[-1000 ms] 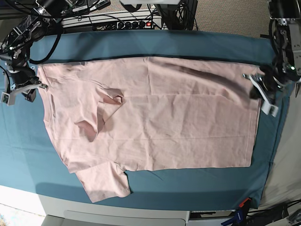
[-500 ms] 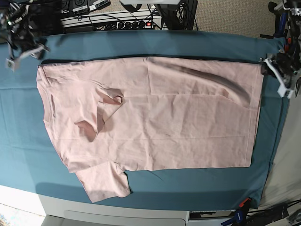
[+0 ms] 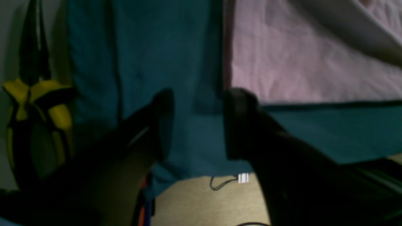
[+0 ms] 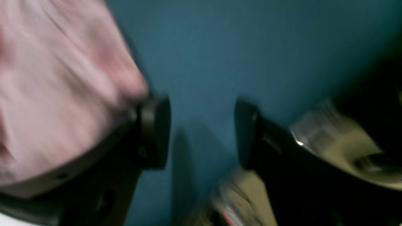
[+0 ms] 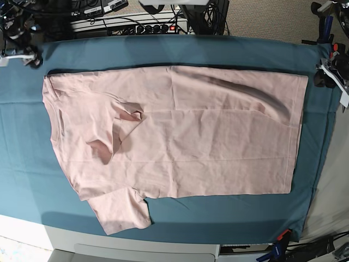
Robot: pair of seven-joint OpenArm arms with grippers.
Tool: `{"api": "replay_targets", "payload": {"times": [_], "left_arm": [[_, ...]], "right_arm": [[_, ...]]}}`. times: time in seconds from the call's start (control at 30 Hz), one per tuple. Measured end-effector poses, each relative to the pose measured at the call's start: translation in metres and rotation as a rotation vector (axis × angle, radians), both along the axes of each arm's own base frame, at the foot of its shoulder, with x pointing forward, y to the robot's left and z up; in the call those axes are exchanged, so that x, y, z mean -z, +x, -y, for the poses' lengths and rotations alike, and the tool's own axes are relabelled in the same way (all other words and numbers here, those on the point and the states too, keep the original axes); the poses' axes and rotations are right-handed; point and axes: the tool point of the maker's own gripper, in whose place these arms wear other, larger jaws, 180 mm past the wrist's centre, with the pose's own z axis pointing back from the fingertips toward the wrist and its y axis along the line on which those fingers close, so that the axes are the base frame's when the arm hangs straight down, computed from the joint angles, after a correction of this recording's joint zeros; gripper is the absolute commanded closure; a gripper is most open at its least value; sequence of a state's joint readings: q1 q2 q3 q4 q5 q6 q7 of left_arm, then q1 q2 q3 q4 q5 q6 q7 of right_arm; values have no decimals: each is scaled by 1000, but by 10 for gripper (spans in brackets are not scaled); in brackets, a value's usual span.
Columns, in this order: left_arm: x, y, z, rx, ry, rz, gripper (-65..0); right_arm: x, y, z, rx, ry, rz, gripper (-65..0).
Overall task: Fold the T-shirt properly
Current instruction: 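Regrasp the shirt's collar-side corners with both grippers, then pull both corners outward to flatten the shirt, then open both grippers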
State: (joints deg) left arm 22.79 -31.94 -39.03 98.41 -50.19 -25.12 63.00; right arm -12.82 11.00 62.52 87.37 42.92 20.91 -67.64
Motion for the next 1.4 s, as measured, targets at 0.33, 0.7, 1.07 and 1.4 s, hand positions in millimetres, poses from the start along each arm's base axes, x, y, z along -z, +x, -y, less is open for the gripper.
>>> {"api": "replay_targets", "payload": {"times": [0.33,0.7,1.07,1.4], "left_arm": [[7,-14,1,4,-4,-38,-241],[7,-13,0,-17,-6,-41,-241],[19,11,-7,-201,-100,17,-241],[41,21,-1,-262,-356,-2,-241]], "right_arm": [[6,39,2,20,93,107,-331],[13,70,-46,-131,150,149,-247],[18,68,-63,-211,181,140,0],[18,68,-64,-214,185,139,0]]}}
